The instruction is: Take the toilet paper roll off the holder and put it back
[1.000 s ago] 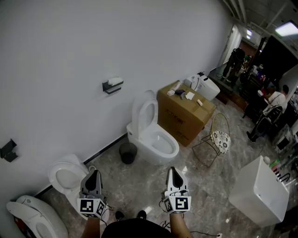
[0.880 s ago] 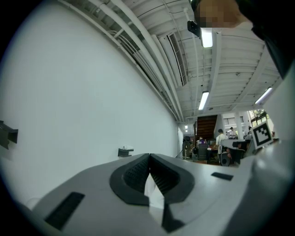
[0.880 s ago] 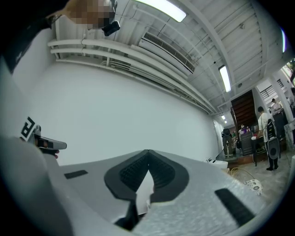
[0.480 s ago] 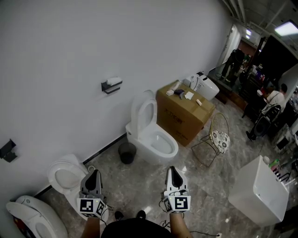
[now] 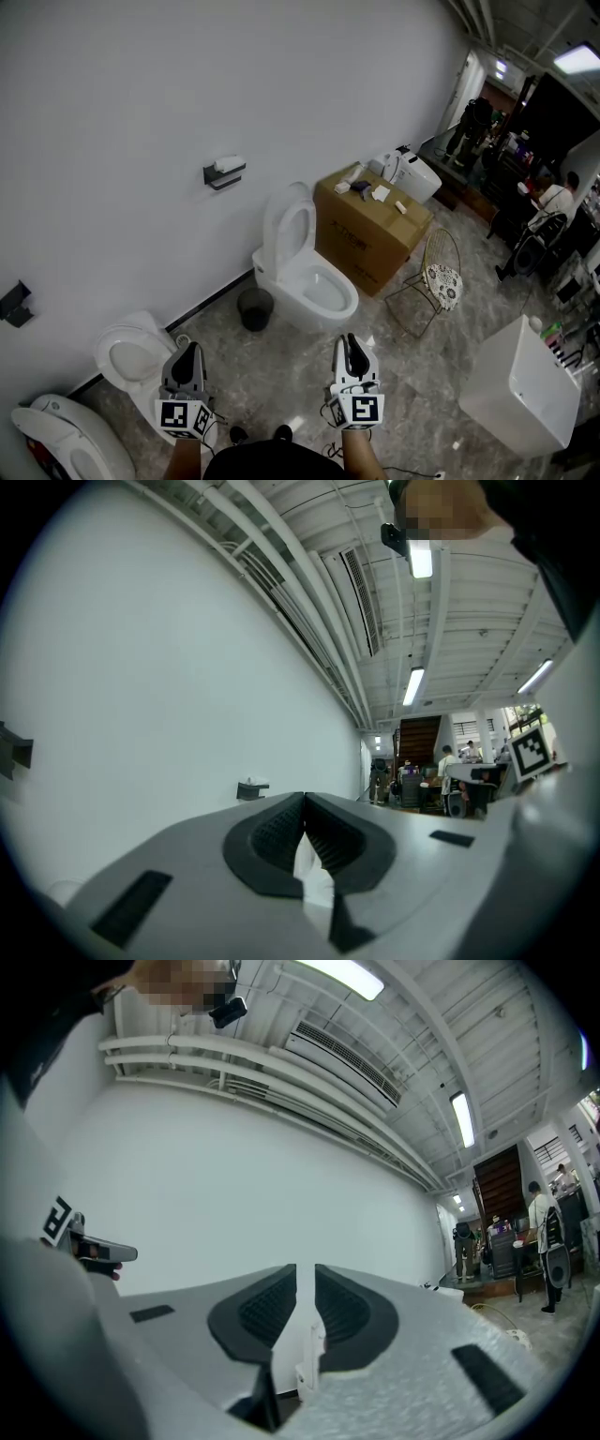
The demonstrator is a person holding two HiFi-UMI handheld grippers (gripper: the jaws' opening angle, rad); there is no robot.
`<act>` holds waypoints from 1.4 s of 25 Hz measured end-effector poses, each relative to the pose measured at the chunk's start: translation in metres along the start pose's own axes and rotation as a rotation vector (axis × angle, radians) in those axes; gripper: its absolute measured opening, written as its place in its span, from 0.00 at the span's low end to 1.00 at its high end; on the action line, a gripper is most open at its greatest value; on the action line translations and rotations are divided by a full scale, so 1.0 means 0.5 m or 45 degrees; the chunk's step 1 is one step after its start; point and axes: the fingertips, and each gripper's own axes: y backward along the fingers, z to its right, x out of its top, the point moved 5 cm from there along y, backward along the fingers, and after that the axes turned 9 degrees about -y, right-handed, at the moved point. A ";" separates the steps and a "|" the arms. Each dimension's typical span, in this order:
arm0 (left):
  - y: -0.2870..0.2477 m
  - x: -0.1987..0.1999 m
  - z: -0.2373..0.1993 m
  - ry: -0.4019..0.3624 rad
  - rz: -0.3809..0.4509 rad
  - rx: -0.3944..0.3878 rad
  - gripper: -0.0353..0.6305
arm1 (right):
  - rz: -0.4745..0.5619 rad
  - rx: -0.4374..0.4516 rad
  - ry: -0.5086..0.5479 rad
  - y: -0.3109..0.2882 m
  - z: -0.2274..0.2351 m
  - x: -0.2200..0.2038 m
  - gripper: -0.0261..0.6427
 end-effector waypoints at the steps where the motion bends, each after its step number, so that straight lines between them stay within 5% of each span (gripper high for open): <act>1: 0.000 0.000 0.000 0.000 0.000 0.000 0.06 | 0.004 0.001 -0.002 0.000 0.001 0.001 0.11; 35: -0.006 0.005 -0.002 0.001 0.001 -0.028 0.06 | 0.064 0.145 -0.049 -0.008 -0.026 0.018 0.85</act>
